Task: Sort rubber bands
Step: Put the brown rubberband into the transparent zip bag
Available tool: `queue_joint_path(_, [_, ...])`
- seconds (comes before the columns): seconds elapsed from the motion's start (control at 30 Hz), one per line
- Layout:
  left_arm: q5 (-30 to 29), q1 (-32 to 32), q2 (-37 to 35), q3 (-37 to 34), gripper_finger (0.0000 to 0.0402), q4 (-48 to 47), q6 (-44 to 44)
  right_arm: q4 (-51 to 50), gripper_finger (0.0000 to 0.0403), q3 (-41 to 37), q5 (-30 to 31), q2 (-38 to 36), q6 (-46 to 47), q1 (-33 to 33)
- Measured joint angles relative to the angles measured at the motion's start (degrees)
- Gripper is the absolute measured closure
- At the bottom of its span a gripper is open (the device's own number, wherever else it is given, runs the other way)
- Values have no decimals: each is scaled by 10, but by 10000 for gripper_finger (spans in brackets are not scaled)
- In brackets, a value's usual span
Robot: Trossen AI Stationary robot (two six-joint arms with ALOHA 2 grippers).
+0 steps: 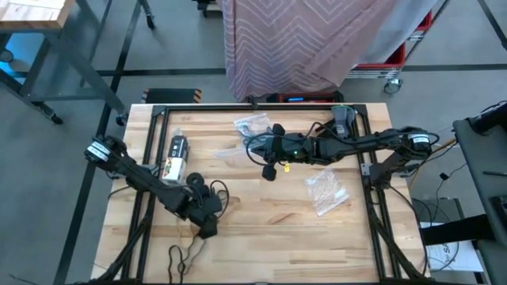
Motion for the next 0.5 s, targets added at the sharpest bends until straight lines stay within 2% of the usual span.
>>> queue_joint_path(0.17, [-8,2,11,-1,90,-3,-2,0,403,0,0,0,0,0])
queue_joint_path(0.33, [-3,2,8,24,107,-10,7,0,403,0,0,0,0,0])
queue_joint_path(0.5, [-13,3,9,16,119,-26,14,0,403,0,0,0,0,0])
